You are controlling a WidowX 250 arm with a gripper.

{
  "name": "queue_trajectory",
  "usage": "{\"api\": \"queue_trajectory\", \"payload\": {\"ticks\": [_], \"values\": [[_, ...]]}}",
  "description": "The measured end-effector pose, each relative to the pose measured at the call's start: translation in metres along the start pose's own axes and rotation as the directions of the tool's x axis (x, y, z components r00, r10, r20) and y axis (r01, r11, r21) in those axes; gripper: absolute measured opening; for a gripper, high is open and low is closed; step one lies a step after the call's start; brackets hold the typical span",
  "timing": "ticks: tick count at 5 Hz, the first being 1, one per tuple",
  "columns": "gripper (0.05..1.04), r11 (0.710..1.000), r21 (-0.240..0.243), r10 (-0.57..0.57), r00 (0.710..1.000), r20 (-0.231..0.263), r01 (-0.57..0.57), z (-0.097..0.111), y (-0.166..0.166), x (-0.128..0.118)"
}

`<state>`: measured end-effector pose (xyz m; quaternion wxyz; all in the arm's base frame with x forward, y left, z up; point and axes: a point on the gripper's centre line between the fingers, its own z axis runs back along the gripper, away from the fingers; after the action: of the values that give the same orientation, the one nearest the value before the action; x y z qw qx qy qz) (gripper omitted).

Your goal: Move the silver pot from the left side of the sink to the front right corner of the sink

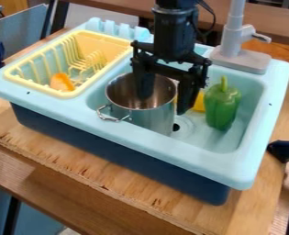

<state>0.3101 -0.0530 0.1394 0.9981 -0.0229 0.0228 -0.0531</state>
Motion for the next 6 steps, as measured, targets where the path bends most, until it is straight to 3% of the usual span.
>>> {"api": "queue_trajectory", "payload": {"ticks": [2, 3, 4, 5, 6], "values": [[1.0, 1.0, 0.005, 0.011, 0.999, -0.031, -0.011, -0.013, 0.006, -0.004], [0.947, 1.0, -0.016, -0.004, 0.995, -0.102, 0.003, -0.045, 0.004, -0.009], [0.761, 1.0, -0.007, -0.014, 0.994, -0.109, 0.013, -0.06, 0.005, -0.007], [0.575, 1.0, -0.002, -0.016, 0.995, -0.097, 0.016, -0.057, 0.005, -0.007], [0.331, 0.999, 0.041, 0.007, 0.999, -0.04, -0.006, -0.026, 0.013, -0.018]]}}
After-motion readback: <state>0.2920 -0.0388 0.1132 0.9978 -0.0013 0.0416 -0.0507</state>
